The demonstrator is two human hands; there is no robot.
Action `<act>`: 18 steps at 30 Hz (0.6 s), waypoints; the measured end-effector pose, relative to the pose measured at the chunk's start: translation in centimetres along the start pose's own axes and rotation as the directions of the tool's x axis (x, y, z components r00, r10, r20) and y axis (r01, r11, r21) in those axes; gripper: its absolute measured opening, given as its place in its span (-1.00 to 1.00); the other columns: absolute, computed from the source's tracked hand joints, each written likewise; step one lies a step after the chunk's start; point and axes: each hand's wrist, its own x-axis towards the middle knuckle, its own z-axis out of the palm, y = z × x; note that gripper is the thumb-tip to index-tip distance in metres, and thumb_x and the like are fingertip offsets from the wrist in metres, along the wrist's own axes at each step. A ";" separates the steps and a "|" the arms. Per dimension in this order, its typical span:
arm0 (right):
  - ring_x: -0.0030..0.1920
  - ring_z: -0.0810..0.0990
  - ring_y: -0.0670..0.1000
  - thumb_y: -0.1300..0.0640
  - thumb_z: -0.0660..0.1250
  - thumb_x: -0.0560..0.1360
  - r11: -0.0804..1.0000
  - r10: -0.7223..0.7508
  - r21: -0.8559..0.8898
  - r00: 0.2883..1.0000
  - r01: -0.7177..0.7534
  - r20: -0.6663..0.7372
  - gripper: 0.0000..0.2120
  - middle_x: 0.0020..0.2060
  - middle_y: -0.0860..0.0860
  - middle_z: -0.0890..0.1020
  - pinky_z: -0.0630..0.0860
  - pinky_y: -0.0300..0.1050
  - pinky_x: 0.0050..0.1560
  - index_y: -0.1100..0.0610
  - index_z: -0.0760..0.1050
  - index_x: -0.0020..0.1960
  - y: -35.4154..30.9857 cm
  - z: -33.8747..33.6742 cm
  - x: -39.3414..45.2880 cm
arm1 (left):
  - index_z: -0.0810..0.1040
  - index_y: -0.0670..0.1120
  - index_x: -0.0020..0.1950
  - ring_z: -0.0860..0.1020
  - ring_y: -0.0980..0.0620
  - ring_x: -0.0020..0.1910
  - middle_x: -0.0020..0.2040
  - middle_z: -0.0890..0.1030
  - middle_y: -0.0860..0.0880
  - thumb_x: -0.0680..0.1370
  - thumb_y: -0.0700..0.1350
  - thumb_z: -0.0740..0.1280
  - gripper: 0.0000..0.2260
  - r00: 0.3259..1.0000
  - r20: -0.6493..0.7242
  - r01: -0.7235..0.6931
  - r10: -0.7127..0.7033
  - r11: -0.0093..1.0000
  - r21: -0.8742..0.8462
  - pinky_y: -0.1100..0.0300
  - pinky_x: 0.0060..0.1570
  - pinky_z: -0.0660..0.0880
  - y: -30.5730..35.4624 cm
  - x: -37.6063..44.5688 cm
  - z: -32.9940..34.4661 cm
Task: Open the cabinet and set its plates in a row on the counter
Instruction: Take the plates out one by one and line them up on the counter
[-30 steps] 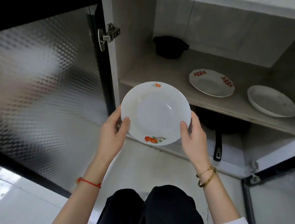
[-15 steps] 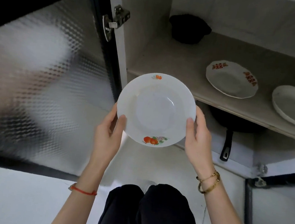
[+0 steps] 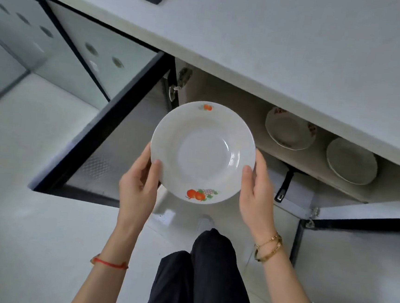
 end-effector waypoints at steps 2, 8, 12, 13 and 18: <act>0.40 0.40 -0.12 0.05 0.05 0.66 1.000 0.017 -0.005 1.000 -0.017 0.009 -0.56 0.41 -0.09 0.41 0.42 0.03 0.38 0.03 0.15 0.53 -3.5 -1.1 -0.8 | 0.41 0.02 0.46 0.55 0.37 0.05 0.19 0.58 0.31 0.64 -0.20 0.21 -0.62 1.000 0.005 0.020 -0.020 1.000 0.004 0.52 -0.01 0.44 3.5 -0.4 -0.7; 0.41 0.39 -0.08 0.10 0.05 0.67 1.000 0.007 -0.027 0.999 -0.008 -0.045 -0.58 0.41 -0.06 0.43 0.38 0.04 0.40 0.08 0.20 0.52 -13.2 -5.2 -1.8 | 0.40 0.06 0.46 0.54 0.34 -0.03 0.18 0.59 0.32 0.64 -0.19 0.19 -0.61 0.998 0.058 0.004 -0.006 0.999 0.032 0.49 -0.01 0.46 14.0 -0.5 -1.6; 0.32 0.46 -0.17 0.14 0.06 0.67 0.999 -0.034 -0.018 0.996 0.032 -0.082 -0.62 0.32 -0.13 0.50 0.43 -0.25 0.30 0.05 0.25 0.48 -18.2 -8.0 -1.7 | 0.41 0.19 0.42 0.51 0.25 -0.10 0.08 0.62 0.27 0.63 -0.14 0.20 -0.61 0.996 0.085 0.006 -0.010 0.999 0.048 0.43 -0.04 0.47 19.1 0.2 -1.3; 0.31 0.47 -0.19 0.14 0.06 0.67 0.999 -0.038 -0.014 0.995 0.036 -0.091 -0.62 0.31 -0.15 0.50 0.43 -0.29 0.28 0.04 0.26 0.48 -19.2 -8.6 -1.5 | 0.41 0.20 0.42 0.51 0.24 -0.10 0.06 0.62 0.26 0.63 -0.13 0.20 -0.60 0.996 0.092 -0.002 -0.003 0.999 0.051 0.42 -0.06 0.47 20.1 0.4 -1.1; 0.35 0.46 -0.09 0.13 0.05 0.67 0.999 -0.040 -0.029 0.992 0.037 -0.119 -0.60 0.36 -0.06 0.47 0.44 0.00 0.35 0.06 0.22 0.50 -22.1 -11.5 0.4 | 0.40 0.18 0.43 0.52 0.26 -0.08 0.01 0.63 0.23 0.62 -0.12 0.20 -0.60 0.993 0.112 -0.036 0.028 0.997 0.073 0.44 -0.04 0.48 24.0 2.4 0.8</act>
